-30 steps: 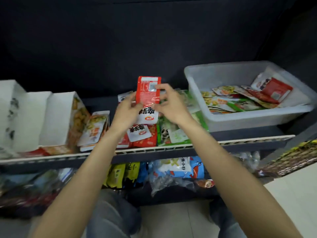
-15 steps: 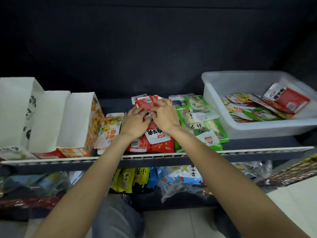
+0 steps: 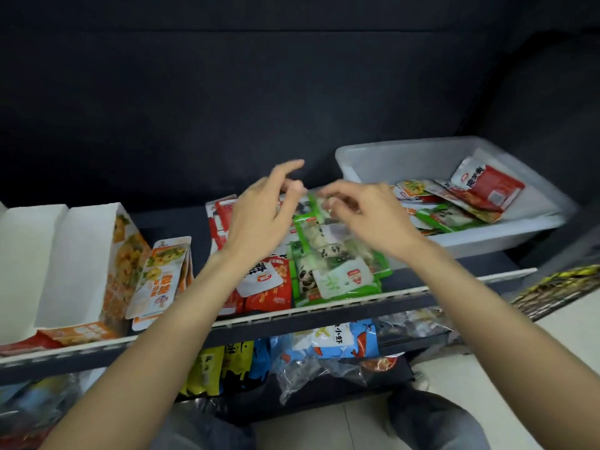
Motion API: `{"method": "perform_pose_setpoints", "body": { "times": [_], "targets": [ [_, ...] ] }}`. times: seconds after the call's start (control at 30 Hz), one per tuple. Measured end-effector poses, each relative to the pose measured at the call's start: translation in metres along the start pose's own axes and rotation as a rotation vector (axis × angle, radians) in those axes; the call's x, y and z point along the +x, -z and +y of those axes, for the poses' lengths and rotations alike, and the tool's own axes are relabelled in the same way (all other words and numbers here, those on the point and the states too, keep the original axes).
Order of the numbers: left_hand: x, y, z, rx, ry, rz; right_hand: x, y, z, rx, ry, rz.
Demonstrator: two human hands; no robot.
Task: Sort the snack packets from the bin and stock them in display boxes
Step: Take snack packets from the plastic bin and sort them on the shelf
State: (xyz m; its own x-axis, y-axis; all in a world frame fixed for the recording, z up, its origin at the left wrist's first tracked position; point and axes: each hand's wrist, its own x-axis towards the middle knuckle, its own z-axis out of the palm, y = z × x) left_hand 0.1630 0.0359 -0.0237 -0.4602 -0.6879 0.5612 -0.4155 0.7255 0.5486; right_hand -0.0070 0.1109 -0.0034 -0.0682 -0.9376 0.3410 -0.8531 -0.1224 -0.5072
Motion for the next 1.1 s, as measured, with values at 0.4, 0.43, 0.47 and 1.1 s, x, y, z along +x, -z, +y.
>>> {"method": "perform_pose_setpoints", "body": {
  "times": [0.4, 0.43, 0.47, 1.1],
  "targets": [
    [0.123, -0.187, 0.099, -0.006, -0.198, -0.513, 0.000, 0.122, 0.215, -0.550, -0.451, -0.144],
    [0.131, -0.203, 0.099, 0.057, -0.233, -0.552, 0.003, 0.124, 0.226, -0.600, -0.464, -0.152],
    [0.139, -0.217, 0.099, 0.129, -0.268, -0.593, 0.006, 0.125, 0.236, -0.652, -0.476, -0.160],
    [0.160, -0.298, 0.094, 0.399, -0.200, -0.803, 0.016, 0.121, 0.270, -0.543, -0.638, -0.216]
  ]
}}
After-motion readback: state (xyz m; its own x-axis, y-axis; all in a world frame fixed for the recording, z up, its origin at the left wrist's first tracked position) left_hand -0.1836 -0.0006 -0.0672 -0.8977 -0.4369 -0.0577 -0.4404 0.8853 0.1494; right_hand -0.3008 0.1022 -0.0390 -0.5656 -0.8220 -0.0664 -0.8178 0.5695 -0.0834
